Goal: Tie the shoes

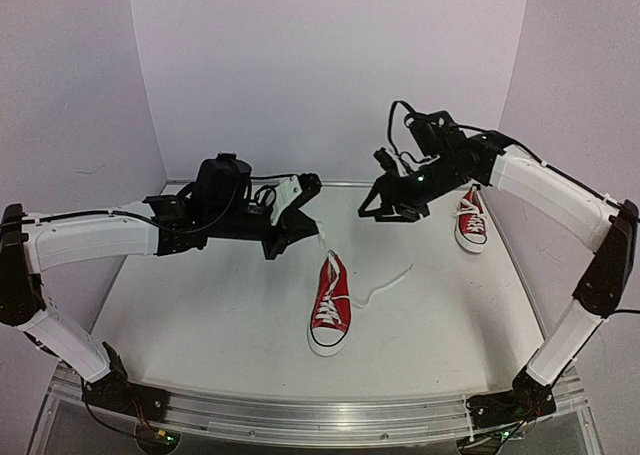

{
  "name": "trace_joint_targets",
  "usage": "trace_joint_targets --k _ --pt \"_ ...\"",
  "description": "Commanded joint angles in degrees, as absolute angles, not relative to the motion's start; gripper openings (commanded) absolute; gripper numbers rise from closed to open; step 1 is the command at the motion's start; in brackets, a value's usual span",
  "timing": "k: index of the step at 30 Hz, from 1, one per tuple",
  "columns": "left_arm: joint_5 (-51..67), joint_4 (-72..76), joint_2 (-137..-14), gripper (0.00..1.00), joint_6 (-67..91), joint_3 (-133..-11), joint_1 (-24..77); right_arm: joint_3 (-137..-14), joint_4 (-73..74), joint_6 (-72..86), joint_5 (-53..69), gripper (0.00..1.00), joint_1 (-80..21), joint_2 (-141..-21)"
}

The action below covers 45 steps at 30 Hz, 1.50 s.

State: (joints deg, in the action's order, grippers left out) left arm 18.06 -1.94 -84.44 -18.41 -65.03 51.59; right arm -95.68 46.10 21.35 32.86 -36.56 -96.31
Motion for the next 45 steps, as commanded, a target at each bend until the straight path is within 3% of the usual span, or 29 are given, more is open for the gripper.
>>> trace_joint_targets --k 1,7,14,23,34,41,45 --pt "15.46 -3.16 -81.87 0.0 -15.41 -63.99 51.61 -85.19 46.1 30.86 16.3 0.47 -34.87 -92.62" --pt "9.9 -3.53 -80.96 0.0 -10.86 -63.42 51.66 -78.05 45.56 36.63 5.1 0.48 -34.88 -95.63" --pt "9.36 -4.56 -79.19 0.0 -10.16 -62.48 51.7 -82.08 45.45 40.04 -1.36 0.49 -34.89 -105.82" --pt "9.1 -4.61 -78.1 0.0 -10.82 -61.37 51.68 -86.53 45.07 42.85 -5.05 0.6 -34.89 -115.04" --pt "8.88 -5.44 -77.6 0.0 -12.85 -60.84 51.68 -85.62 44.04 45.36 -6.24 0.54 -34.81 -120.88" --pt "8.77 -5.49 -77.49 0.0 -13.15 -60.36 51.61 -82.57 41.05 45.88 -4.94 0.36 -34.47 -122.65" --pt "8.79 -5.91 -77.07 0.0 -13.44 -60.07 51.58 -81.72 40.08 44.32 -2.91 0.04 -33.23 -120.98"
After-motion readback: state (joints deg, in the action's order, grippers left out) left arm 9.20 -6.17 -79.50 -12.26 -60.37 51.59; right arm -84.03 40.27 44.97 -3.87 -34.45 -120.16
